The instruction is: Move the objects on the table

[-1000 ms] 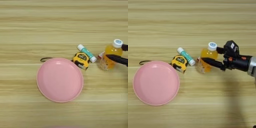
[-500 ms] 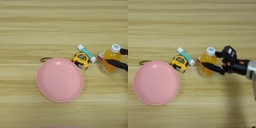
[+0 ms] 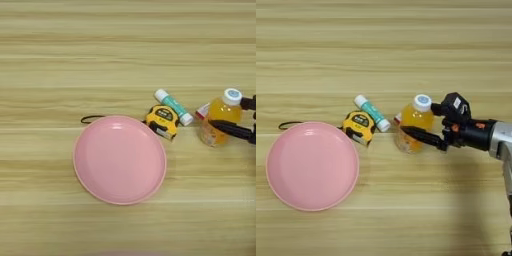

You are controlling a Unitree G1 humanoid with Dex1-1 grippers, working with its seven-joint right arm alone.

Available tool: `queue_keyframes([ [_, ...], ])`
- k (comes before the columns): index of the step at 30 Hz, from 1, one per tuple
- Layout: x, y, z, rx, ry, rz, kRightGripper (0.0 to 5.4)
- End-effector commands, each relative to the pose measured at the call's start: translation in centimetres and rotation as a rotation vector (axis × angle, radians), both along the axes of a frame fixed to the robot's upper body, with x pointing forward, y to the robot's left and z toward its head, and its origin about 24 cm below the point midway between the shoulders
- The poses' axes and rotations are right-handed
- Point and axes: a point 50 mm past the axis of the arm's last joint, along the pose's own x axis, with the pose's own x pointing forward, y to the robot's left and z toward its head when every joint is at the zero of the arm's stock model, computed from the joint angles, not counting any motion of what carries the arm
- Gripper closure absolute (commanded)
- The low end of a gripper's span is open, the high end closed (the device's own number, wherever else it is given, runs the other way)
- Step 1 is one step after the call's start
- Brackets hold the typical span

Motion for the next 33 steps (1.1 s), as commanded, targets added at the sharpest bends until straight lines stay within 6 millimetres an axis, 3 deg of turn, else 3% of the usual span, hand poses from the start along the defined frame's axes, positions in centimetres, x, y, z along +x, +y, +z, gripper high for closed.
queue_keyframes([
  [1,1.1,-0.4,3.0,-0.053,-0.122,-0.017,0.75],
  [9,1.3,-0.3,3.5,-0.047,-0.141,-0.017,0.03],
  [21,1.7,0.0,5.1,-0.009,-0.210,-0.016,0.03],
  [33,1.9,0.5,8.2,0.034,-0.325,-0.010,0.03],
])
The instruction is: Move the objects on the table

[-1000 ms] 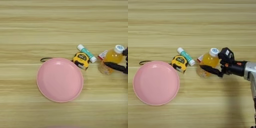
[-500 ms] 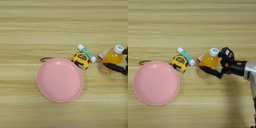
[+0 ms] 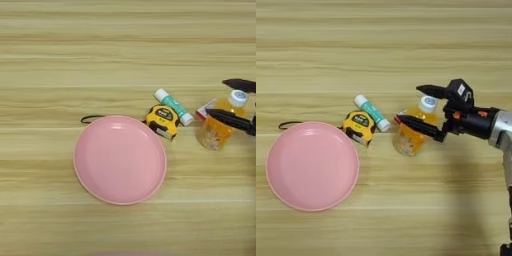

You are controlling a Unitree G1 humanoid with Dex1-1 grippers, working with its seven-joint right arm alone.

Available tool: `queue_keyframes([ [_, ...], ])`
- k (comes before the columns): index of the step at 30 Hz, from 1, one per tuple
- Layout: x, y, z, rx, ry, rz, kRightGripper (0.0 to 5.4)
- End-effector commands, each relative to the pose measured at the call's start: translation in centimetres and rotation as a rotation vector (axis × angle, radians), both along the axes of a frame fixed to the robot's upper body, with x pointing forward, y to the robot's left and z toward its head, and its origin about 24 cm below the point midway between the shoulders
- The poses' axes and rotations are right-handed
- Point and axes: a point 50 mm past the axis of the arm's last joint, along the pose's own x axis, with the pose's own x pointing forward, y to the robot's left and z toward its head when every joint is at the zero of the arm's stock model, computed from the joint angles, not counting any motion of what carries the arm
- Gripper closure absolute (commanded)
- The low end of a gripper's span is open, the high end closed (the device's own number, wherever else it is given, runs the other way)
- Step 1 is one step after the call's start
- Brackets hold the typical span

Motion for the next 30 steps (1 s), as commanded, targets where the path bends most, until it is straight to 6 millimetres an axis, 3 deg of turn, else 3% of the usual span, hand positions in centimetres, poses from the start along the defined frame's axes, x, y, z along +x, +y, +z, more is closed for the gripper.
queue_keyframes([
  [1,0.8,-0.1,5.0,-0.035,-0.191,-0.014,0.03],
  [15,0.3,2.5,11.2,-0.016,-0.469,0.022,0.03],
  [30,-0.8,7.6,13.1,0.041,-0.567,0.108,0.03],
])
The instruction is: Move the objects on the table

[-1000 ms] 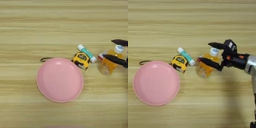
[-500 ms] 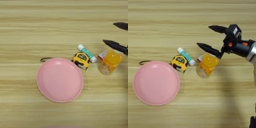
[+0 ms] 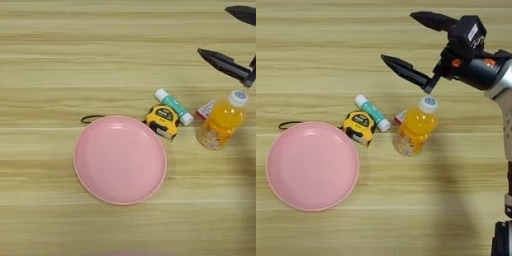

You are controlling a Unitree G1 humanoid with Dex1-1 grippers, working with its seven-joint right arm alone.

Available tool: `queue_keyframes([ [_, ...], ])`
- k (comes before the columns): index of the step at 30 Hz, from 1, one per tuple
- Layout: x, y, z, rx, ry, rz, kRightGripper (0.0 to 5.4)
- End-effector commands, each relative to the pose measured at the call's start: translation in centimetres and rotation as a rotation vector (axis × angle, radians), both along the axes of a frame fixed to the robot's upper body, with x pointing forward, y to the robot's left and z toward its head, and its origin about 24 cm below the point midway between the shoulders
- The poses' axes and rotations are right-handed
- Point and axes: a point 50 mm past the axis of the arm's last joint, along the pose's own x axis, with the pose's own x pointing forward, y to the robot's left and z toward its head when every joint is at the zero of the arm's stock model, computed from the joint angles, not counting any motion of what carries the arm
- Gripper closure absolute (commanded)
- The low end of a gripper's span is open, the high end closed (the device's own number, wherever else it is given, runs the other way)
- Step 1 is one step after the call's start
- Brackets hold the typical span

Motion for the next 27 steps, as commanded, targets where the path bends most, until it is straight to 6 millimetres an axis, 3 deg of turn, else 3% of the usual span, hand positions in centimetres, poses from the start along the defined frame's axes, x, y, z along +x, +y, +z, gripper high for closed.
queue_keyframes([
  [1,-0.3,2.0,3.2,-0.006,-0.138,0.008,0.03],
  [17,-0.7,7.9,2.0,0.025,-0.062,0.154,0.03],
  [27,-1.6,12.3,-1.7,-0.027,0.137,0.253,0.03],
])
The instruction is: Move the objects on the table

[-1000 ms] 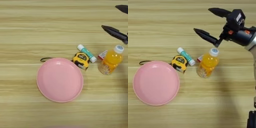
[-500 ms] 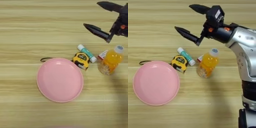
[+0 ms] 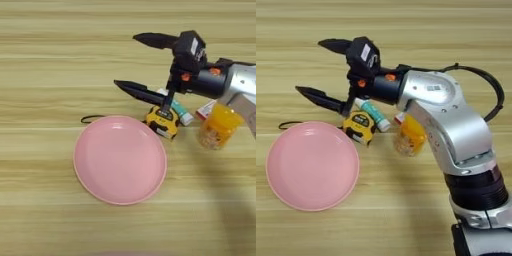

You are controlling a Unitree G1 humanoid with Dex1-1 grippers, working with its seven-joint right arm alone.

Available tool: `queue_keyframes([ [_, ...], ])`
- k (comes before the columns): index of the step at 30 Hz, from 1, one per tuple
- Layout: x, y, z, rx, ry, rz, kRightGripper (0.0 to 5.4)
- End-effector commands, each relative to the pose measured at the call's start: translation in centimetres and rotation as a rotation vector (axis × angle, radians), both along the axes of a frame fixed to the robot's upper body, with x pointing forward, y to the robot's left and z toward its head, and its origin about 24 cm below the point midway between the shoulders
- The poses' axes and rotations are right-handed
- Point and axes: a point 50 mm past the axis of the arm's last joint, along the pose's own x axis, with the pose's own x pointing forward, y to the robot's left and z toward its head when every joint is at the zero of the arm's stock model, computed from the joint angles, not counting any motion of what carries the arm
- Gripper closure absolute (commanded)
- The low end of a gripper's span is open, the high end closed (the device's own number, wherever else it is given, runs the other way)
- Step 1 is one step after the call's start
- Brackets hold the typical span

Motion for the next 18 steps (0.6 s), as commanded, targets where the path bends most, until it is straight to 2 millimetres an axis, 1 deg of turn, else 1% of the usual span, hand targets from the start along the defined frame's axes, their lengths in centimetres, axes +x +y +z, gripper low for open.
queue_keyframes([
  [1,0.0,1.4,0.3,-0.038,-0.012,0.002,0.03],
  [4,0.2,1.7,-2.0,-0.111,0.087,0.023,0.03],
  [10,1.2,2.1,-5.7,-0.250,0.228,0.049,0.03],
  [14,1.5,2.5,-6.9,-0.313,0.277,0.084,0.03],
  [18,1.3,3.1,-8.1,-0.368,0.325,0.139,0.03],
])
